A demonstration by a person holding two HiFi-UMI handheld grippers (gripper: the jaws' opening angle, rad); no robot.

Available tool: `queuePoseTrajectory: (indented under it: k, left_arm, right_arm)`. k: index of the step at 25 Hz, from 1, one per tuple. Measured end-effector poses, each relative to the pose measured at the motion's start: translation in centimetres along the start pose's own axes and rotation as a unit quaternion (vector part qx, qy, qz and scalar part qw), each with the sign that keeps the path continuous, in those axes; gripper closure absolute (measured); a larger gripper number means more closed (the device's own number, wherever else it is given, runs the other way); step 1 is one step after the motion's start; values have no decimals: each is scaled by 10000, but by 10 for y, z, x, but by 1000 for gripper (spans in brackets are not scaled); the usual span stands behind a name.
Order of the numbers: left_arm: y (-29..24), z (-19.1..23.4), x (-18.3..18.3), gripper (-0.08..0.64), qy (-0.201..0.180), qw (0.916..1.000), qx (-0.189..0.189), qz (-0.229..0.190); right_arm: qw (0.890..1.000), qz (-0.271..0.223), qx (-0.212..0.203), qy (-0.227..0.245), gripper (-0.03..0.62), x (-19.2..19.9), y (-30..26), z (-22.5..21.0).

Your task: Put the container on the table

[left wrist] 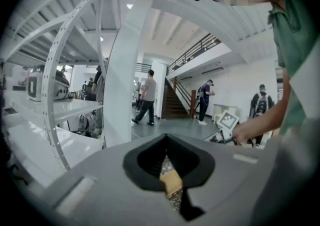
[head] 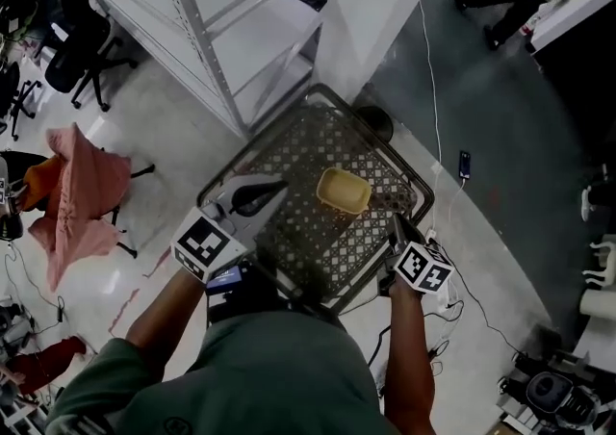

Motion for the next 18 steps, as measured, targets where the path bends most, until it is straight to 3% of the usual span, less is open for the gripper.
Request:
queuePoseTrajectory:
  k: [9,18]
  left_arm:
    - [-11,-39,-12,561,-129,9997,175,69]
    - [-40,-63,-23,561,-194,9988,428,168]
  right_arm:
    - [9969,-723,-301,84,588,-21,75,5]
    - [9963,-771,-371,-116,588,-26,90,-12]
Point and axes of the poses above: the fingertips, and each gripper's own axes: y backward along the fingers, z to its left, x out of its underside, the point moved 9 cm from there along y, backward along the fingers, and after that the axes turned 2 degrees about z, right-handed, at the moved point
